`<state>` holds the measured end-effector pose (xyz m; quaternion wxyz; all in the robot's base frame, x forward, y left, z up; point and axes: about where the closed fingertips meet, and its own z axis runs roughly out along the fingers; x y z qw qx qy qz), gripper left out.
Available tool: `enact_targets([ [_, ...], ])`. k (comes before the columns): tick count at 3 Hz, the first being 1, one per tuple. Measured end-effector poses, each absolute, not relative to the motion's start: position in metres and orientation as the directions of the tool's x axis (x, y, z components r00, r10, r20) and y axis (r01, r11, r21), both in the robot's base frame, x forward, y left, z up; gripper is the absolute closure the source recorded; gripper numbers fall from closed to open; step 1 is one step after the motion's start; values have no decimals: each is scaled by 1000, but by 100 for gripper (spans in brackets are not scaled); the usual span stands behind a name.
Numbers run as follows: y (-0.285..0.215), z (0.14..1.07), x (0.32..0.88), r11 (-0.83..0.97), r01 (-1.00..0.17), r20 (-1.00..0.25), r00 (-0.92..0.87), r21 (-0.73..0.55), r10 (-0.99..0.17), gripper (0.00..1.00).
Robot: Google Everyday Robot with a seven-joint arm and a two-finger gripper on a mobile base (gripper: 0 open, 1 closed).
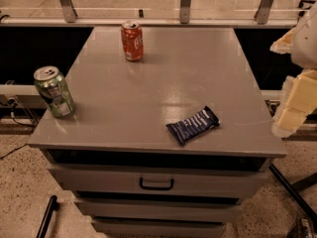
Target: Pick rxbar blueberry
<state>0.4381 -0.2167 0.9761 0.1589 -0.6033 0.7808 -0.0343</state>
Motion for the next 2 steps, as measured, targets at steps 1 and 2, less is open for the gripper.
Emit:
enact_targets([
  [1, -217, 976, 438, 270, -931, -207, -221, -246, -953, 0],
  [2, -213, 969, 448, 221, -944, -194, -175, -244, -965, 0],
])
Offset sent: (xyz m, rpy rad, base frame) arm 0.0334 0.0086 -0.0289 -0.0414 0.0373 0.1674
